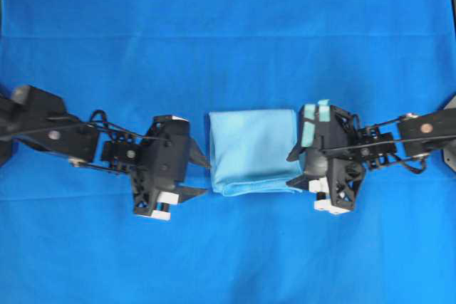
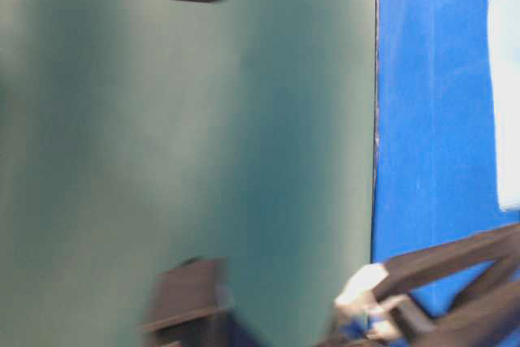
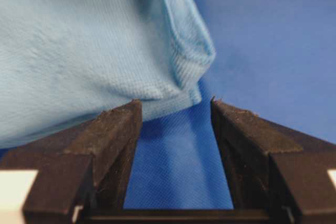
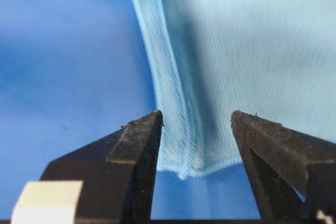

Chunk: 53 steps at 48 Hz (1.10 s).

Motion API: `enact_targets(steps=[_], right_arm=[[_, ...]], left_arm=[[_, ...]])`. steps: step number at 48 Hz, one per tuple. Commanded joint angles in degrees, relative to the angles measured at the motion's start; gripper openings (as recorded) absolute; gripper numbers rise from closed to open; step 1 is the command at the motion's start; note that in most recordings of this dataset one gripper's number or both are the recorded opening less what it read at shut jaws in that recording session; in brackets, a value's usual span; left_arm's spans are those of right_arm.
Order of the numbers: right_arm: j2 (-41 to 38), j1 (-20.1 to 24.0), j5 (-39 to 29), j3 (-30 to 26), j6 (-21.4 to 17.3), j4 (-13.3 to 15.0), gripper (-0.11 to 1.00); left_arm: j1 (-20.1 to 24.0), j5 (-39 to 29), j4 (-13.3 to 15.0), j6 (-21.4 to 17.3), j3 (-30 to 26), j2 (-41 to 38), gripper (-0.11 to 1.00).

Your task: Fold the light blue towel.

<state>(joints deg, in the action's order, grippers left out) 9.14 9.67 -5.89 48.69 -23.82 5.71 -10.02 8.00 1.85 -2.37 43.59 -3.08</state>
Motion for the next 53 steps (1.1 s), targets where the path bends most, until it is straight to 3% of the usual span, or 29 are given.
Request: enact_targets(steps=[1,10,33,43,53], right_arm=[[4.9,0.3,-1.8,-1.4,0.5,0.4,0.59],[12.9,0.0,-4.7,-0.7,0.6,3.7,0.59],[40.4,-5.4,-5.0,12.0,0.6,11.5,0.59],[51.1,-8.5,-4.2,19.5,0.6,12.4,0.59],[55.5,-12.9,1.6,26.4,0.6,12.4,0.59]], left_arm=[[-0.2,-1.4,0.1,-0.2,0.3,5.6,0.47],[-0.2,-1.9,-0.1,-0.4,3.4,15.6,0.47],[-0.2,0.3,0.0,-0.4,17.8,41.2,0.47],[1.1,0.0,-0.1,-0.6,24.3,53.4,0.47],[4.7,-0.3,-0.2,-0.5,31.4,62.1,0.47]])
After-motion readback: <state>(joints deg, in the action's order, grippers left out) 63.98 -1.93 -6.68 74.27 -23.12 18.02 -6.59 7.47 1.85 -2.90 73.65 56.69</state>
